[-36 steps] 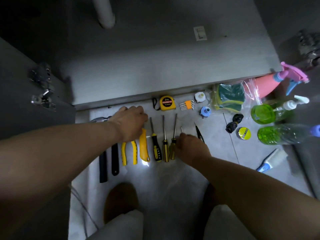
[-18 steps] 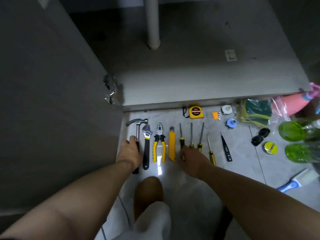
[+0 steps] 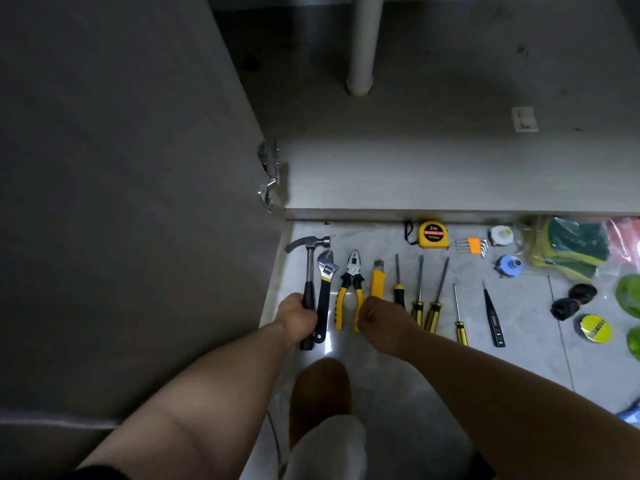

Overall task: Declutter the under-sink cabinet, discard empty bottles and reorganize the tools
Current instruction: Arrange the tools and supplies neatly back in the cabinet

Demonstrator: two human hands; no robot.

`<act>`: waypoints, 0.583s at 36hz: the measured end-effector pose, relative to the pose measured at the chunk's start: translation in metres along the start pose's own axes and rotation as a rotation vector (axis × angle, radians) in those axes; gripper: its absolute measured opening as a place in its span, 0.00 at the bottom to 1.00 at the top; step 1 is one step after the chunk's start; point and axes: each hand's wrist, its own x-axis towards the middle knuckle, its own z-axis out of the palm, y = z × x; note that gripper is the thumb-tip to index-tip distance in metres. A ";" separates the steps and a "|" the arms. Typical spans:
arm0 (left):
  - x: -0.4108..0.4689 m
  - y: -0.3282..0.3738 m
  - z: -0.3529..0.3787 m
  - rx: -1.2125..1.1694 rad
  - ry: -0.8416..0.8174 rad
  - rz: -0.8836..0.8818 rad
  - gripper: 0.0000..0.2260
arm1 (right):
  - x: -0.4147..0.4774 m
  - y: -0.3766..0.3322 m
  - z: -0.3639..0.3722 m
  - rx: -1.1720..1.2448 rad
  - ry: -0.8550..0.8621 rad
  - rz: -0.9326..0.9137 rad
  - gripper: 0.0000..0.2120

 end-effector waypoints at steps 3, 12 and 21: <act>-0.006 -0.001 -0.001 -0.279 -0.064 -0.028 0.07 | 0.003 -0.010 0.006 0.159 -0.014 0.050 0.09; -0.019 -0.003 0.010 -0.611 -0.362 0.035 0.15 | 0.003 -0.044 0.004 0.446 -0.119 0.092 0.08; -0.018 -0.003 0.011 -0.341 -0.353 0.216 0.14 | -0.010 -0.024 -0.004 0.810 -0.192 0.116 0.11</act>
